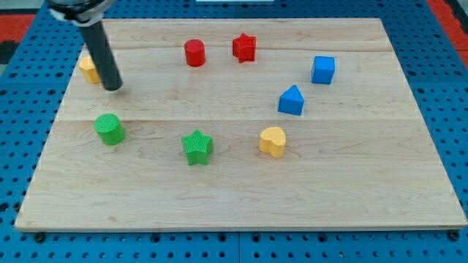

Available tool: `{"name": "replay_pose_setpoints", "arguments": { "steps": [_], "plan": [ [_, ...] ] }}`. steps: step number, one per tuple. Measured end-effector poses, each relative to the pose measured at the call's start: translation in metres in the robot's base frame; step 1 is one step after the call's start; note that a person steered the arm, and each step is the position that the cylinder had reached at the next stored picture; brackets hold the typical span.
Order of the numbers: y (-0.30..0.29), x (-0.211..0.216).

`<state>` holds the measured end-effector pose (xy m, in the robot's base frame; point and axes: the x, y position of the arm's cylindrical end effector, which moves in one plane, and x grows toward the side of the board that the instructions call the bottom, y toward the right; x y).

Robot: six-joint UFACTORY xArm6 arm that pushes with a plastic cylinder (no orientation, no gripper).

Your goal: Slide the yellow hexagon towards the top left

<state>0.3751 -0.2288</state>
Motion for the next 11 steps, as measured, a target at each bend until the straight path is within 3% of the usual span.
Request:
{"name": "replay_pose_setpoints", "arguments": {
  "steps": [1,2,3,4,5,7,8,9,10,11],
  "plan": [
    [-0.060,-0.039],
    [-0.005,-0.058],
    [-0.022,-0.037],
    [-0.021,0.021],
    [0.038,0.032],
    [0.046,-0.085],
    [0.085,-0.035],
    [0.012,-0.046],
    [-0.005,-0.106],
    [0.032,-0.114]
  ]
}}
